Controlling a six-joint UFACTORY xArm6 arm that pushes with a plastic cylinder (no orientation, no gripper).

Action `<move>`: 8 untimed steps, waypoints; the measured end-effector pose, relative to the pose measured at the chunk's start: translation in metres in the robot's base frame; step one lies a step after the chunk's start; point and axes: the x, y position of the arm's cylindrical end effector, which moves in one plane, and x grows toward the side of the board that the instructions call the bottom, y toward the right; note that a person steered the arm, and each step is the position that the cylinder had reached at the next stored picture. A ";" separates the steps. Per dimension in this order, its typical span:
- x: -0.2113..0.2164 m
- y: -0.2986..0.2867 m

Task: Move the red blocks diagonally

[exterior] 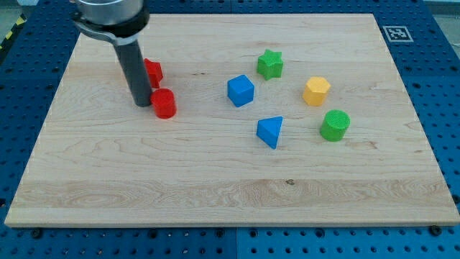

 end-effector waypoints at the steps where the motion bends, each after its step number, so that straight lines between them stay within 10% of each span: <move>1: 0.007 0.015; 8: -0.119 -0.069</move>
